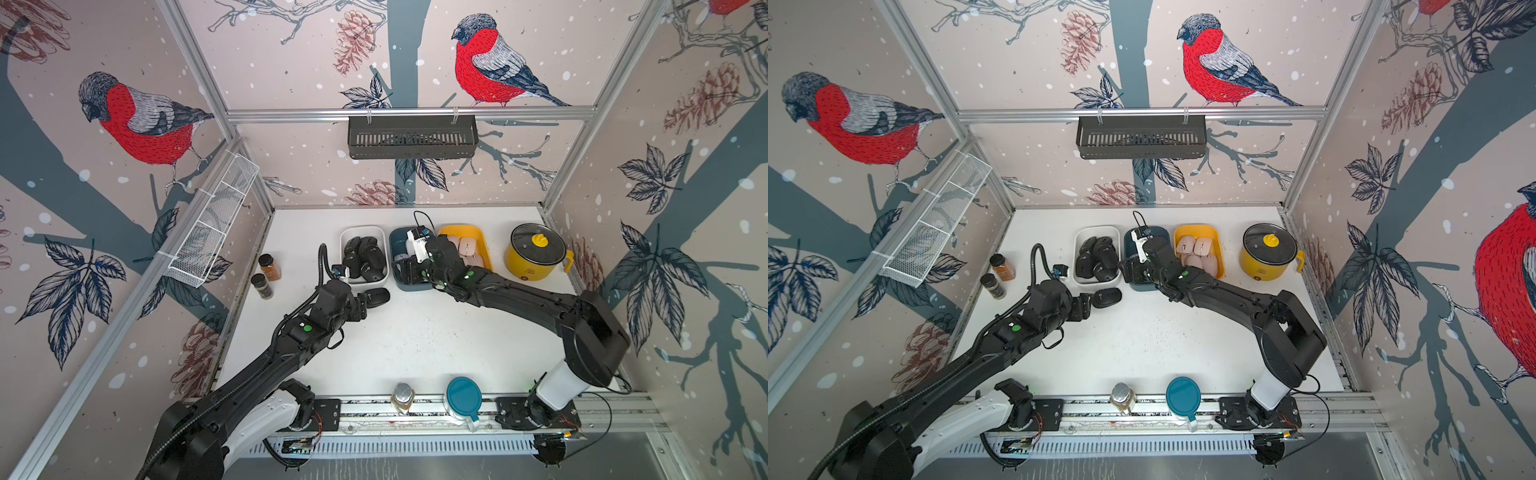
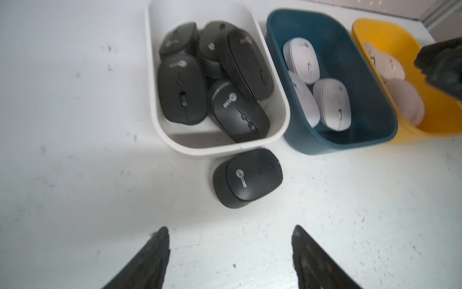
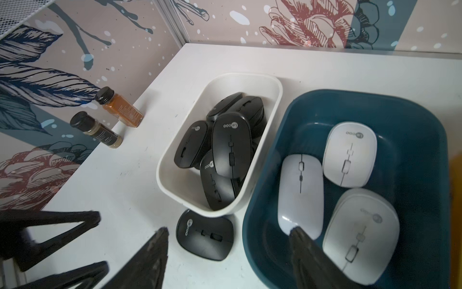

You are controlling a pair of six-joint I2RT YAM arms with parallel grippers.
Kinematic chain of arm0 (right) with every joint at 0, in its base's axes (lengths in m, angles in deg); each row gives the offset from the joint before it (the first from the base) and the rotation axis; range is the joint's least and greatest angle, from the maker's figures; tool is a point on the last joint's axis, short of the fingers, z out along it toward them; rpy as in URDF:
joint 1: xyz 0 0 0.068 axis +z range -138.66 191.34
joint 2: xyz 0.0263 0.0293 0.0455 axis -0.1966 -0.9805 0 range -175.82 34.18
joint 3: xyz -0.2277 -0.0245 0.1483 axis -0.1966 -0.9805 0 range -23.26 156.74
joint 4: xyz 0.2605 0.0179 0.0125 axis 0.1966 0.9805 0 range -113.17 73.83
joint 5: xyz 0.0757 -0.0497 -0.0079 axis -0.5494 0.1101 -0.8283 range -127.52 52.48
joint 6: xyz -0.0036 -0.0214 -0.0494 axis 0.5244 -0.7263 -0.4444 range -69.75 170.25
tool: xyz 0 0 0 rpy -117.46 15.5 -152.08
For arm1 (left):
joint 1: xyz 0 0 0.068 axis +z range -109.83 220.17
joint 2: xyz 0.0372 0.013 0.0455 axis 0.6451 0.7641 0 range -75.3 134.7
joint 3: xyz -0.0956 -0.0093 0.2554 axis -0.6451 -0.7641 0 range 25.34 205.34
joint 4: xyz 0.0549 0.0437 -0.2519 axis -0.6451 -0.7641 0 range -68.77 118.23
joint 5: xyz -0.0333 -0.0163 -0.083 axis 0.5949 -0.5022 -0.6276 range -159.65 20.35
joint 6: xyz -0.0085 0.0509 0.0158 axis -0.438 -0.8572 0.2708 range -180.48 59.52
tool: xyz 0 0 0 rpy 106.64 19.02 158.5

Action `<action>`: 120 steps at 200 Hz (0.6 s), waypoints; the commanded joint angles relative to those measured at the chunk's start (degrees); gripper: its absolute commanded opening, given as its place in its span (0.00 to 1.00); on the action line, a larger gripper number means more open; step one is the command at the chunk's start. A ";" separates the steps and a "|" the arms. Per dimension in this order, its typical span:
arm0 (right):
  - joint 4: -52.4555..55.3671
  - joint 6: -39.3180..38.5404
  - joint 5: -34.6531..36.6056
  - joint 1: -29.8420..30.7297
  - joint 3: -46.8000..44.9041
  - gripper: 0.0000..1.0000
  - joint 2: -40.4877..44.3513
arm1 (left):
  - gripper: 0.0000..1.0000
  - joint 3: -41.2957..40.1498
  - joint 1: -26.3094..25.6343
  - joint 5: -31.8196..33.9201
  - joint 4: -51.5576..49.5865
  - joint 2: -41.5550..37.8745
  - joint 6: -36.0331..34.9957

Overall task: Place the mice by color into the storage box
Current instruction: Adjust the mouse at the center of the board.

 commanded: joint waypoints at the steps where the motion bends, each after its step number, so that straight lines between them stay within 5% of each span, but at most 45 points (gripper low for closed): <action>1: -3.19 1.87 -2.87 -0.64 -3.94 0.77 2.83 | 0.76 -1.98 -2.89 0.40 8.77 3.20 -1.74; 120: -3.68 2.50 -5.90 -2.78 -10.34 0.76 8.36 | 0.81 4.29 -2.96 -1.26 13.24 21.51 -8.50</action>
